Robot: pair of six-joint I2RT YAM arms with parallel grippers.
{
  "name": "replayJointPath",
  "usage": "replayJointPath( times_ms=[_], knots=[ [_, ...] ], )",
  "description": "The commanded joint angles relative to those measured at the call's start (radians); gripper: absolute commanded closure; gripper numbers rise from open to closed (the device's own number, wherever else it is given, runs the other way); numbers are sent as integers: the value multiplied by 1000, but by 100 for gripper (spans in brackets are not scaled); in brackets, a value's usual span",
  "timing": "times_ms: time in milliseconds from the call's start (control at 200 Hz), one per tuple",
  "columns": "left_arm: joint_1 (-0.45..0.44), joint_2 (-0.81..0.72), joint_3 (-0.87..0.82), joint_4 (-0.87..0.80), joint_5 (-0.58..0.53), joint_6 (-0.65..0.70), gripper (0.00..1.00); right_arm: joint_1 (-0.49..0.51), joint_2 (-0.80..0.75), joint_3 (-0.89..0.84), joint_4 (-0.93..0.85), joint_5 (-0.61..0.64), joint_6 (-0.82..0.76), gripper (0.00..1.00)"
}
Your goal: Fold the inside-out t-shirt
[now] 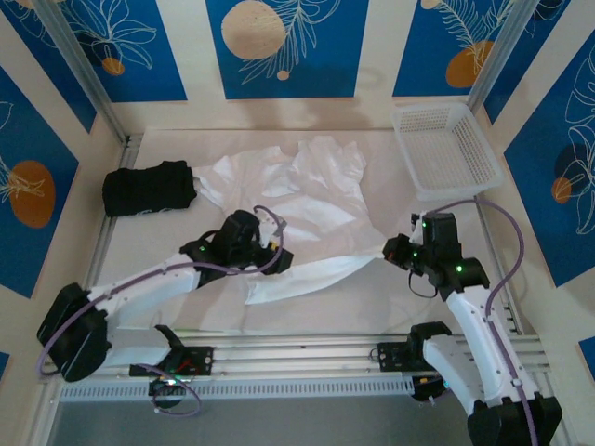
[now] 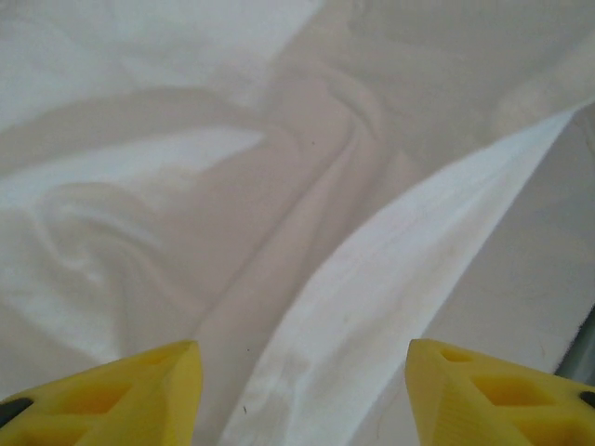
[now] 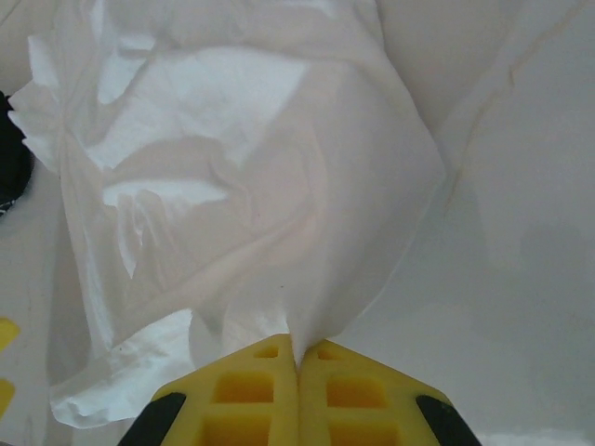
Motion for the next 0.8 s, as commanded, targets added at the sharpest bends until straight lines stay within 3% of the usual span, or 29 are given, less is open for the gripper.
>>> replayJointPath(
  times_ms=[0,155,345,485,665,795],
  knots=[
    [-31,107,55,53,28,64,40,-3,-40,-77,-25,19,140,100],
    [-90,284,104,47,57,81,41,-6,-53,-137,0,42,214,98],
    [-177,377,58,37,95,89,43,-20,-70,-174,16,81,218,95],
    [-246,342,3,53,144,99,45,-34,-52,-188,16,92,192,93],
    [-267,259,-69,105,339,140,47,-53,-42,-190,-4,113,137,93],
    [-244,183,-91,189,334,133,46,-57,-27,-189,0,91,113,91]
  ],
)
